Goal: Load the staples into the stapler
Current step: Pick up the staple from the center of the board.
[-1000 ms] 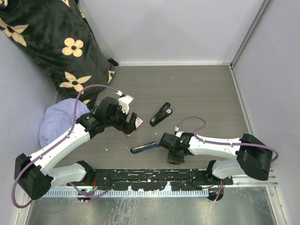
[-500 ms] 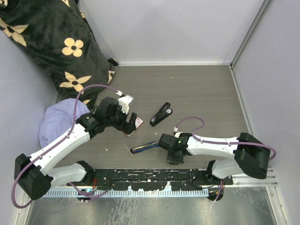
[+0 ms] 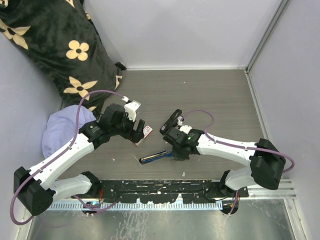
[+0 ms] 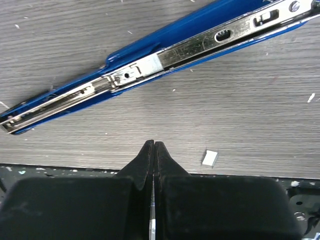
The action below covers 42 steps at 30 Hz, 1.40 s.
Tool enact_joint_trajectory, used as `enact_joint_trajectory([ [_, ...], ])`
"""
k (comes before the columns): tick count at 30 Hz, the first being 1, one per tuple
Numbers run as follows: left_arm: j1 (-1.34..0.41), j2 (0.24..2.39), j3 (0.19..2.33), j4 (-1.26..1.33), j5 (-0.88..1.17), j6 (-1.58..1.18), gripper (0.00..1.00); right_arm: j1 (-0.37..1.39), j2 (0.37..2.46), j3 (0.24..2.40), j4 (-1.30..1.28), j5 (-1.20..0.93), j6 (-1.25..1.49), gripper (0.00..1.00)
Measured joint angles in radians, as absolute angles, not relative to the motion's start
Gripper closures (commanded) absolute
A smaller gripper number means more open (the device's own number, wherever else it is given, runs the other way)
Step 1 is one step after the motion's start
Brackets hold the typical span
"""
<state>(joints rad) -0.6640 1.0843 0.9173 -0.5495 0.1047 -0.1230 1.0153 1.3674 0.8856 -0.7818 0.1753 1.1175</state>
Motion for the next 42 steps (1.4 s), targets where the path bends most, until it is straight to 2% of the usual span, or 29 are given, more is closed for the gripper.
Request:
enact_joint_trajectory([
  [1, -0.664, 1.082, 0.917, -0.55, 0.103, -0.123, 0.19, 1.011, 1.374, 0.883, -0.784, 0.175, 1.107, 1.0],
  [2, -0.664, 1.081, 0.917, -0.551, 0.102, -0.123, 0.22, 1.008, 1.375, 0.877, -0.785, 0.176, 1.098, 0.95],
  [4, -0.664, 1.08, 0.917, -0.55, 0.105, -0.129, 0.25, 0.991, 1.365, 0.856, -0.788, 0.176, 1.077, 0.79],
  [8, -0.682, 1.071, 0.885, -0.508, 0.136, -0.226, 0.34, 0.867, 1.303, 0.818, -0.803, 0.198, 0.979, 0.54],
  [10, -0.73, 1.067, 0.853, -0.475, 0.131, -0.303, 0.36, 0.793, 1.281, 0.821, -0.796, 0.216, 0.903, 0.45],
  [15, -1.003, 1.103, 0.8, -0.37, 0.027, -0.551, 0.45, 0.628, 1.271, 0.826, -0.73, 0.238, 0.695, 0.42],
  [19, -1.161, 1.204, 0.781, -0.263, -0.075, -0.724, 0.51, 0.523, 1.251, 0.794, -0.625, 0.231, 0.569, 0.44],
  [20, -1.191, 1.243, 0.782, -0.239, -0.101, -0.757, 0.52, 0.502, 1.241, 0.783, -0.604, 0.233, 0.546, 0.48],
  [21, -1.22, 1.285, 0.785, -0.222, -0.126, -0.786, 0.53, 0.481, 1.232, 0.773, -0.585, 0.234, 0.525, 0.55],
  [23, -1.274, 1.385, 0.805, -0.204, -0.171, -0.843, 0.55, 0.439, 1.208, 0.759, -0.555, 0.234, 0.492, 0.81],
  [25, -1.316, 1.476, 0.839, -0.196, -0.201, -0.881, 0.55, 0.406, 1.179, 0.748, -0.532, 0.233, 0.463, 0.98],
  [28, -1.364, 1.594, 0.914, -0.187, -0.237, -0.926, 0.56, 0.363, 1.107, 0.736, -0.51, 0.235, 0.438, 1.0],
  [34, -1.401, 1.699, 1.031, -0.165, -0.273, -0.991, 0.59, 0.344, 1.002, 0.716, -0.488, 0.196, 0.42, 1.0],
  [42, -1.414, 1.753, 1.041, -0.175, -0.316, -1.111, 0.62, 0.332, 0.953, 0.701, -0.497, 0.147, 0.416, 1.0],
])
